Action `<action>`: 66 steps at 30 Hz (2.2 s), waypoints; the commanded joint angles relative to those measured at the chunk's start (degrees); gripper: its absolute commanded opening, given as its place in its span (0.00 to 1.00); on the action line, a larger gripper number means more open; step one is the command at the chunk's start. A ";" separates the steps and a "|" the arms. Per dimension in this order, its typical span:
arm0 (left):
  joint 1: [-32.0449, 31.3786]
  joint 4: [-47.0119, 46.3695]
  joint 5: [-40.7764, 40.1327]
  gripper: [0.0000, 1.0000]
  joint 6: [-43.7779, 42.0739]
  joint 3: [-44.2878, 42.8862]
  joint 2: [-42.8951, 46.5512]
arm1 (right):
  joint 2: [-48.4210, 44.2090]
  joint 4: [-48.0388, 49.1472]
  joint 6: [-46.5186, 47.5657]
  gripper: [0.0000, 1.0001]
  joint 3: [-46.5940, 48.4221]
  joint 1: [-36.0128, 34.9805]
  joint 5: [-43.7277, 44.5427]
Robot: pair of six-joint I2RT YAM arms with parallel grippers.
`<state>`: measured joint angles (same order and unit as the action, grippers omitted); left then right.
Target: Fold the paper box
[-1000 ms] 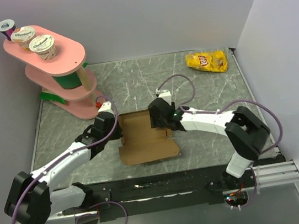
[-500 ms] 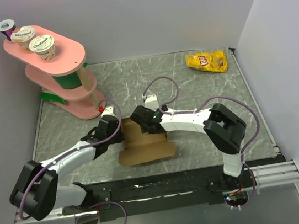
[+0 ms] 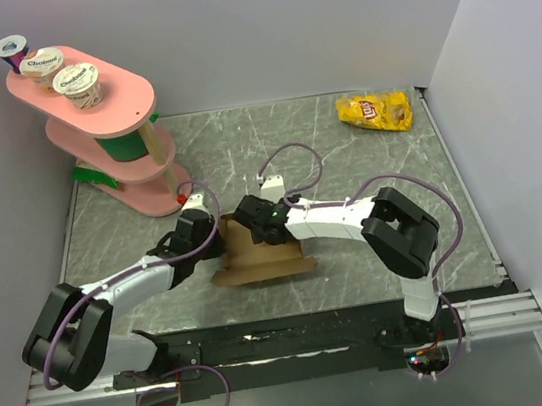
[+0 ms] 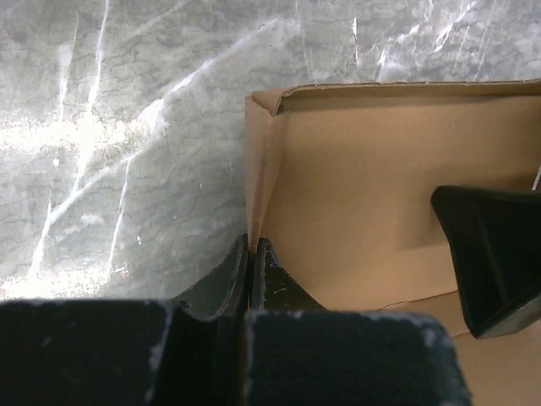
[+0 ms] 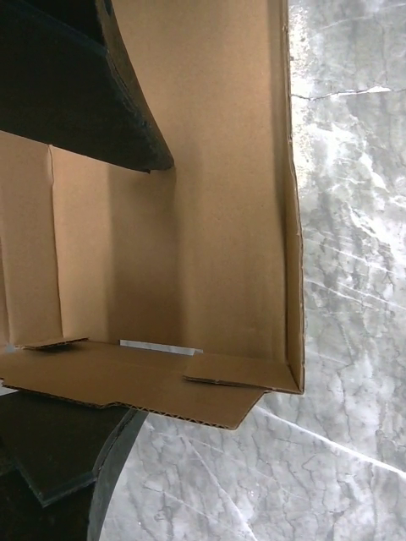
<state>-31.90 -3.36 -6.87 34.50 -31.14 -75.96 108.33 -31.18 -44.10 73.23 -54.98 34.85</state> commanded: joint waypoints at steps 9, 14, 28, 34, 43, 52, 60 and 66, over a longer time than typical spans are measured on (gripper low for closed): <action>5.27 -10.09 12.32 0.01 -4.09 3.28 7.31 | -27.44 12.01 14.73 1.00 -5.12 10.23 -26.64; 7.37 -10.97 15.91 0.01 -4.88 1.43 9.51 | -36.34 10.70 19.84 1.00 -4.24 18.48 -41.24; 15.99 -18.62 33.33 0.01 6.97 3.36 13.91 | -53.84 44.59 7.10 0.72 -34.89 49.35 -90.21; 16.96 -16.60 33.68 0.01 7.60 3.01 15.14 | -54.81 60.86 -2.04 0.71 -42.11 49.36 -97.15; 17.05 -13.70 33.94 0.01 6.02 2.83 16.28 | -51.21 78.37 -12.51 0.72 -44.67 45.15 -96.99; 17.05 -12.99 33.94 0.01 5.75 4.59 18.31 | -48.66 81.18 -13.21 0.72 -43.35 39.52 -93.74; 17.05 -10.53 32.45 0.01 3.30 4.94 19.01 | -47.51 80.05 -12.77 0.77 -42.03 35.47 -90.84; 16.96 -9.13 31.66 0.01 1.80 4.77 19.36 | -46.55 75.66 -10.40 0.77 -41.07 33.19 -88.20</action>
<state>-15.18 -12.49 25.45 38.11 -26.35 -57.87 61.45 45.15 -56.60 29.17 -20.40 -55.70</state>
